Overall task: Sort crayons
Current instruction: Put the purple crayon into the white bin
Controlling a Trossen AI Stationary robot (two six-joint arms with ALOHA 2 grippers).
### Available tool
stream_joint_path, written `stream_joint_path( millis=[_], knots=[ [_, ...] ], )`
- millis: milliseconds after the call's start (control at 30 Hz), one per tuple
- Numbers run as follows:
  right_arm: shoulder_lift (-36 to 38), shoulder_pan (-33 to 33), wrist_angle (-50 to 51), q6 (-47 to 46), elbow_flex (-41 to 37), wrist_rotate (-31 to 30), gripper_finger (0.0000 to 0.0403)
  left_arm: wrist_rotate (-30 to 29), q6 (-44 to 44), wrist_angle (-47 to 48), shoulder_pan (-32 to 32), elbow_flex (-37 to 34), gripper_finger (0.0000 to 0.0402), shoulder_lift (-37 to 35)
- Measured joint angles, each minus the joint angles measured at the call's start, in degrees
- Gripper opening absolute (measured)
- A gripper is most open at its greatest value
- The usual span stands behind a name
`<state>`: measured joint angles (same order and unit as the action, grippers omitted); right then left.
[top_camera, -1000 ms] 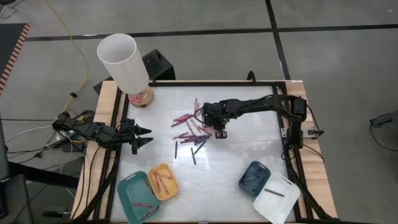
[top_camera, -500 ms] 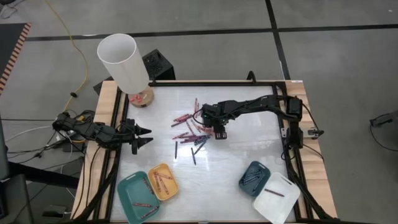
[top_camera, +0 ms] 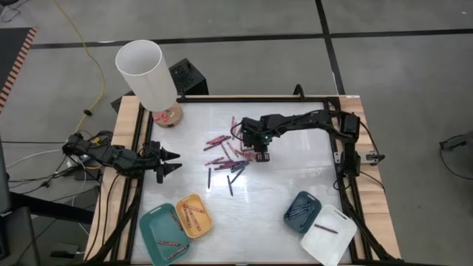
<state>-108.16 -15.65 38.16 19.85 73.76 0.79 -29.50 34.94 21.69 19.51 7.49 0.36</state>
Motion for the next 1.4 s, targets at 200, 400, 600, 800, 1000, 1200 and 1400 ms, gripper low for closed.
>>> stream_joint_path(
  millis=[200,400,600,800,1000,1200,1400],
  knots=[
    [0.0,0.2,-0.1,0.1,0.0,0.4,0.012,0.0,0.0,0.0,0.0,0.0,0.024,0.0],
    [0.0,0.1,-0.1,0.1,0.0,0.4,0.012,-0.1,0.0,0.0,0.0,0.0,0.024,0.0],
    [-1.5,0.1,-1.4,-0.1,0.1,0.7,0.012,0.0,0.0,0.0,0.0,0.0,0.024,0.0],
    [-4.2,1.0,-0.2,-0.3,0.3,0.4,0.012,0.3,0.0,0.0,0.0,0.0,0.024,0.0],
    [-3.9,1.4,1.7,-1.9,0.3,-2.5,0.0081,0.6,0.0,0.0,0.0,0.0,0.024,0.0],
    [-4.0,1.4,2.6,-4.4,0.2,-2.5,0.0009,0.6,0.0,0.0,0.0,0.0,0.024,0.0],
    [-4.1,2.1,3.0,-6.2,0.8,-2.4,0.0005,0.6,0.0,0.0,0.0,0.0,0.024,0.0]
  ],
)
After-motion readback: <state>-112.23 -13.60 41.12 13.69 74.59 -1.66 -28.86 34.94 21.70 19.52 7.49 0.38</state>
